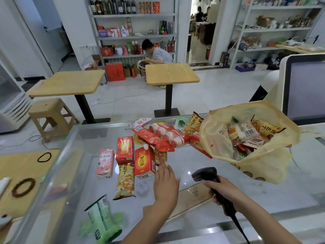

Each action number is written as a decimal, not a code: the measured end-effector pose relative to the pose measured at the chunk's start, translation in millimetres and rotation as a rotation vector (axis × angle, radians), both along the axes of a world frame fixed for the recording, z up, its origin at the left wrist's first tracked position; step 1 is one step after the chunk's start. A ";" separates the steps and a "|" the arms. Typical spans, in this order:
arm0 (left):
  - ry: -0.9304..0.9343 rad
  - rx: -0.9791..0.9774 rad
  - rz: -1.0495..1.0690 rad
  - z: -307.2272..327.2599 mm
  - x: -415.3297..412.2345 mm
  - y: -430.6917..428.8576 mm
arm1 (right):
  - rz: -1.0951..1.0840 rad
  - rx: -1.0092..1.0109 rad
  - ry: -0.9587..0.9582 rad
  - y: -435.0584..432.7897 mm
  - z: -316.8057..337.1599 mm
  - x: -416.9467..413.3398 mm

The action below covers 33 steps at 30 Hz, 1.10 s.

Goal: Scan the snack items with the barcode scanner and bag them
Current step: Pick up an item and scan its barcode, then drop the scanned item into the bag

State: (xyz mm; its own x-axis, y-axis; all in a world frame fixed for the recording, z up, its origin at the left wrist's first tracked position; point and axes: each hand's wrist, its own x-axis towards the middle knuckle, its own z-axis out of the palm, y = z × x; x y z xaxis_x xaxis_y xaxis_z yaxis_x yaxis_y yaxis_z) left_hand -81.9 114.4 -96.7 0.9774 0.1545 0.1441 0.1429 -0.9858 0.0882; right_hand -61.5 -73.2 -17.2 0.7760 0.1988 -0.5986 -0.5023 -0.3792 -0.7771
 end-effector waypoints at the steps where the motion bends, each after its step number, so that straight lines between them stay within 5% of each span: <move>1: -0.002 0.000 -0.015 -2.2 -3.7 -1.5 | -0.004 -0.002 0.000 -0.6 -0.8 -0.1; 7: 0.021 -0.102 -0.034 11.6 -10.3 -1.7 | -0.042 0.004 -0.011 -0.8 -7.6 -3.9; 17: -0.423 0.030 -0.025 58.1 34.9 23.5 | -0.062 0.015 -0.006 0.8 -9.4 -6.3; 22: 0.037 0.171 -0.109 74.7 41.3 28.4 | -0.049 0.022 -0.005 -1.0 -9.9 -6.2; 24: 0.068 0.157 -0.080 72.6 39.6 29.2 | -0.045 0.029 -0.006 -1.2 -10.0 -6.2; 30: -0.121 0.052 -0.119 78.8 33.4 35.1 | -0.025 0.052 -0.007 -4.7 -11.2 -5.8; 33: -0.451 -0.079 -0.291 80.9 27.9 27.7 | -0.023 0.071 -0.004 -7.3 -11.0 -4.1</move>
State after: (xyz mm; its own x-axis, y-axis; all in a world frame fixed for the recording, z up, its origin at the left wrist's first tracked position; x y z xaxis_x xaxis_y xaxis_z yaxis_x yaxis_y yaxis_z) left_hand -54.0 142.1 -15.7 0.8253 -0.0857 0.5582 -0.2037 -0.9670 0.1527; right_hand -65.7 -80.5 -28.2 0.7832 0.2230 -0.5804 -0.5069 -0.3117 -0.8037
